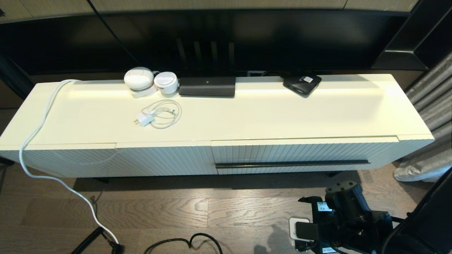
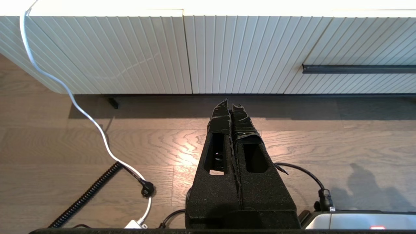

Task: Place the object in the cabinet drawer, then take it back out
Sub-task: Open the drawer

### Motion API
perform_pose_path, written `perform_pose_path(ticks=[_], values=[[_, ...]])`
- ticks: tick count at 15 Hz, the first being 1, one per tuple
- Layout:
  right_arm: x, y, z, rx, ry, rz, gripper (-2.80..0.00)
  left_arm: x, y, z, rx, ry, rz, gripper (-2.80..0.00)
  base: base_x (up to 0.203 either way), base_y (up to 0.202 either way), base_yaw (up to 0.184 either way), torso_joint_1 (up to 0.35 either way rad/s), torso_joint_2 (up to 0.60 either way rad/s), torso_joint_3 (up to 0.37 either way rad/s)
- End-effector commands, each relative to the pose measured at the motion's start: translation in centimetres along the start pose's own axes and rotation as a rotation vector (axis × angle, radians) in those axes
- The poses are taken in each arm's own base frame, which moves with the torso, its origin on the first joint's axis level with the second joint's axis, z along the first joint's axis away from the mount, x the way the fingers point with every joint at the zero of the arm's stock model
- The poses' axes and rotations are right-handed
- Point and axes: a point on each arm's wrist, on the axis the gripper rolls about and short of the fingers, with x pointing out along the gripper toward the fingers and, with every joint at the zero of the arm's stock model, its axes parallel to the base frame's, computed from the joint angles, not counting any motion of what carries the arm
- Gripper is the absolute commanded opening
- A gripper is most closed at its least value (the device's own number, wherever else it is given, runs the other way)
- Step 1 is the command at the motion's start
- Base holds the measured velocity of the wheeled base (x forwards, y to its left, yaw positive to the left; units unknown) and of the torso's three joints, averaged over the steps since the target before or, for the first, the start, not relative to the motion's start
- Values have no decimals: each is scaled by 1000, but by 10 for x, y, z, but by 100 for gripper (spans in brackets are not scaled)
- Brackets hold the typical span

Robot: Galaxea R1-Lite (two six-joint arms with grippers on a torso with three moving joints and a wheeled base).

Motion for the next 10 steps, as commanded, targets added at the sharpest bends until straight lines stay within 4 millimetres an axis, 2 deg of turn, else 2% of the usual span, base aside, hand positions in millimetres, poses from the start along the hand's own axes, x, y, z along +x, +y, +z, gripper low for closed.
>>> perform_pose_path(ticks=[1, 10], values=[[10, 1, -1, -5, 10, 15, 0, 0, 0, 0, -1, 1, -1, -280, 0, 0, 0, 0, 0, 0], [30, -19, -3, 23, 14, -40, 0, 0, 0, 0, -1, 2, -1, -280, 0, 0, 0, 0, 0, 0]])
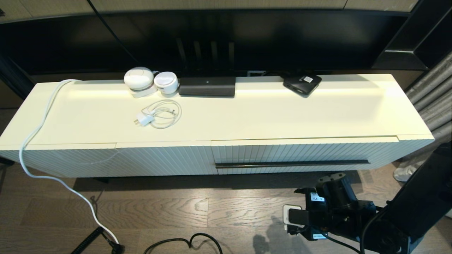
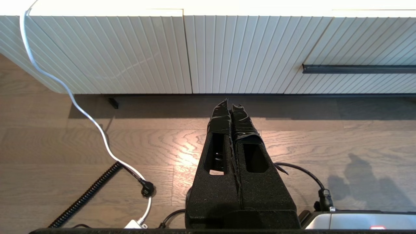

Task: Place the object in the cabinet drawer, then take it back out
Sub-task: Open the drawer

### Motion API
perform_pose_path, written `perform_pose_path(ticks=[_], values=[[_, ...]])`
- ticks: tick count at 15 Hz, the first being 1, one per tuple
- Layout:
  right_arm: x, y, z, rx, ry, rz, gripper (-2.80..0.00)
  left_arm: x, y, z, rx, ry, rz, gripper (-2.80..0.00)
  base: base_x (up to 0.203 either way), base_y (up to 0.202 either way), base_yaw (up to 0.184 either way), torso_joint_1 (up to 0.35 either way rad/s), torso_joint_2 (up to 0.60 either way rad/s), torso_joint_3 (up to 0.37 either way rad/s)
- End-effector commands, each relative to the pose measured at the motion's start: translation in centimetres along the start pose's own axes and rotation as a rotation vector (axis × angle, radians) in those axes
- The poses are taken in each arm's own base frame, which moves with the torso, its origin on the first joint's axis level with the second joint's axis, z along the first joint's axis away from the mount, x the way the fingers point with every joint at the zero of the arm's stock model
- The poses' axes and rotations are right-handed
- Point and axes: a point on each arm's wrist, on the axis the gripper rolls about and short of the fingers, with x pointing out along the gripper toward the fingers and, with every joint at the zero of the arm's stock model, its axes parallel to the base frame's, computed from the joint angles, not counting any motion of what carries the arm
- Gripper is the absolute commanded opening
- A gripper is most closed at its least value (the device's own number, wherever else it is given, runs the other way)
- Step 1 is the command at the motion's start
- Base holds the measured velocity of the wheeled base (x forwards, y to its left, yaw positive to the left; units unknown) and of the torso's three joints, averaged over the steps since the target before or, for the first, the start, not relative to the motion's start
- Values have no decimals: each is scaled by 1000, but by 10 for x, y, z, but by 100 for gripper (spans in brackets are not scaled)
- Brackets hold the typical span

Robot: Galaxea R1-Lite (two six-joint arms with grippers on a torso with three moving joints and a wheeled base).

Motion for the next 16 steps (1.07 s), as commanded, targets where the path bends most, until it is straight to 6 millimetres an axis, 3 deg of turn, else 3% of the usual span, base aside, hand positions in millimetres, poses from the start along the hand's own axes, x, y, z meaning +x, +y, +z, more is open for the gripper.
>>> perform_pose_path(ticks=[1, 16], values=[[4, -1, -1, -3, 3, -3, 0, 0, 0, 0, -1, 0, 0, -280, 0, 0, 0, 0, 0, 0], [39, -24, 2, 20, -2, -62, 0, 0, 0, 0, -1, 0, 0, -280, 0, 0, 0, 0, 0, 0]])
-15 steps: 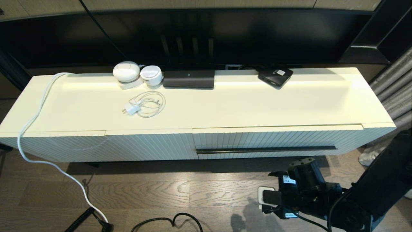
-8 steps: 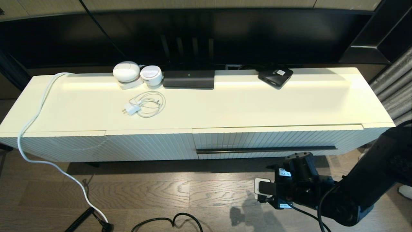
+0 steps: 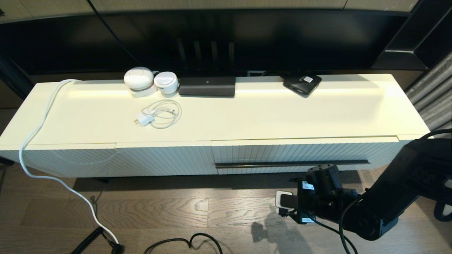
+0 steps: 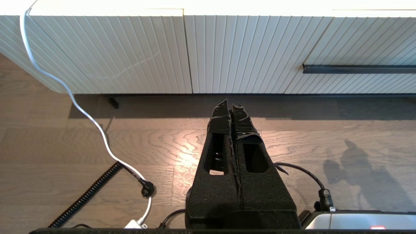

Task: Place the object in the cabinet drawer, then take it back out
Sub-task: Open the drawer

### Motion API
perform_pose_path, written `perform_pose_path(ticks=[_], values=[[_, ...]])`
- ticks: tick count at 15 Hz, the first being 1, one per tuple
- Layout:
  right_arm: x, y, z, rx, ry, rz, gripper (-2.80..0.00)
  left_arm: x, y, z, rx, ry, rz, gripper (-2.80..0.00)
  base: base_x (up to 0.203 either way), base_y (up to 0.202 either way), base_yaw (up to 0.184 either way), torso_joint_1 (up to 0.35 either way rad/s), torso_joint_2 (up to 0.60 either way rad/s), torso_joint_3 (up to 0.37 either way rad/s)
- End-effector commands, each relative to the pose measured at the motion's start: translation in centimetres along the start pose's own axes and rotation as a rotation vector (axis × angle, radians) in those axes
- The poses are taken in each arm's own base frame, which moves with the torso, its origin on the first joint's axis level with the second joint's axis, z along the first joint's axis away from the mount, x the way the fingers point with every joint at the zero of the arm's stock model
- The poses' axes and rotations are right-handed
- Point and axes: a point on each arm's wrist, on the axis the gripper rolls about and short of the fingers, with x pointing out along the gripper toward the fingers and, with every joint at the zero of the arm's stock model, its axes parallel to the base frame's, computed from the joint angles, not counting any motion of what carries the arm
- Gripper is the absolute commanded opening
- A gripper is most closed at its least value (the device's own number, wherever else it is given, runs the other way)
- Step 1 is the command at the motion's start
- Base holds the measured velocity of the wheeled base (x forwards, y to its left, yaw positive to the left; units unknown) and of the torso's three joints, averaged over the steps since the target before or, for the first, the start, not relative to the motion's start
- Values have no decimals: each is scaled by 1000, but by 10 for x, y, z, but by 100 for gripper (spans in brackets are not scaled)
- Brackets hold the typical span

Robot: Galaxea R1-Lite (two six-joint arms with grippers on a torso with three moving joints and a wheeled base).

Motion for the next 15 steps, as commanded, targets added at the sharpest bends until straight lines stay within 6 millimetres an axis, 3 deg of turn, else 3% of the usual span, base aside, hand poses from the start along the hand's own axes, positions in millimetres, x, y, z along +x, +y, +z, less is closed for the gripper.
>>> perform_pose_path(ticks=[1, 15], values=[[3, -2, 1, -5, -4, -11, 0, 0, 0, 0, 0, 0, 1, -280, 0, 0, 0, 0, 0, 0], [21, -11, -2, 8, -2, -34, 0, 0, 0, 0, 0, 1, 1, -280, 0, 0, 0, 0, 0, 0]])
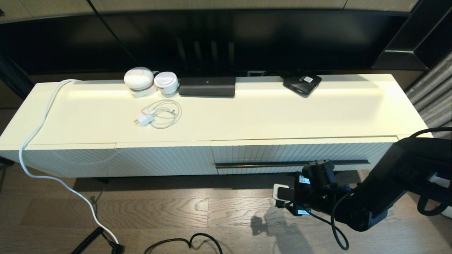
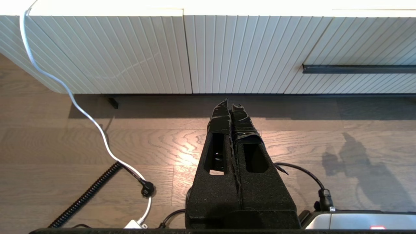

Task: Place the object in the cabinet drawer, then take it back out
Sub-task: Open the drawer

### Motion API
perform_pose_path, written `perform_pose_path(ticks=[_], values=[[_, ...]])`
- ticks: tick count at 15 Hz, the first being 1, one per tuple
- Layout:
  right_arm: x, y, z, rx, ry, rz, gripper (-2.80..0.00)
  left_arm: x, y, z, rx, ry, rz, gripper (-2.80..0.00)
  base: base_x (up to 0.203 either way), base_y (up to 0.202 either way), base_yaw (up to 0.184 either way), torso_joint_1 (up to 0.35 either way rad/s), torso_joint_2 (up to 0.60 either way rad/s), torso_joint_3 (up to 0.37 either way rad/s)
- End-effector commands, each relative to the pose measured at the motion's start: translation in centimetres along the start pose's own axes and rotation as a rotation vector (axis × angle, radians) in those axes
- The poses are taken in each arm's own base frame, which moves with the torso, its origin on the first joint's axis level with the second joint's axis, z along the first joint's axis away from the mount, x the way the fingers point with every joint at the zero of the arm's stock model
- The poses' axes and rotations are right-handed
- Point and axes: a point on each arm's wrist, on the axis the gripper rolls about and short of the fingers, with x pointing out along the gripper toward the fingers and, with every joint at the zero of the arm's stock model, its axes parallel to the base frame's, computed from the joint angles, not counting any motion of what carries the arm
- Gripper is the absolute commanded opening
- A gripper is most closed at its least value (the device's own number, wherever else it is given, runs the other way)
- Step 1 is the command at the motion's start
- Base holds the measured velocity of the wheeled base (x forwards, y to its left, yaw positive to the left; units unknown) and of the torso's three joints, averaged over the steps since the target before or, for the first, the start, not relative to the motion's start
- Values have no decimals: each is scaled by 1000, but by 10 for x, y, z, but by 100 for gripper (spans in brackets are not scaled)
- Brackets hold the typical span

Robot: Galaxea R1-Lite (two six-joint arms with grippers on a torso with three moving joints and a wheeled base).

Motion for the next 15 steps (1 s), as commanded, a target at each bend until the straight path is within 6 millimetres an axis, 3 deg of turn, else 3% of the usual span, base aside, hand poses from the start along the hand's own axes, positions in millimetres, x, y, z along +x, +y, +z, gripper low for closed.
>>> perform_pose_path(ticks=[1, 15], values=[[4, 1, 0, -7, 0, 1, 0, 0, 0, 0, -1, 0, 0, -280, 0, 0, 0, 0, 0, 0], [9, 6, -2, -10, 7, 21, 0, 0, 0, 0, -1, 1, 1, -280, 0, 0, 0, 0, 0, 0]])
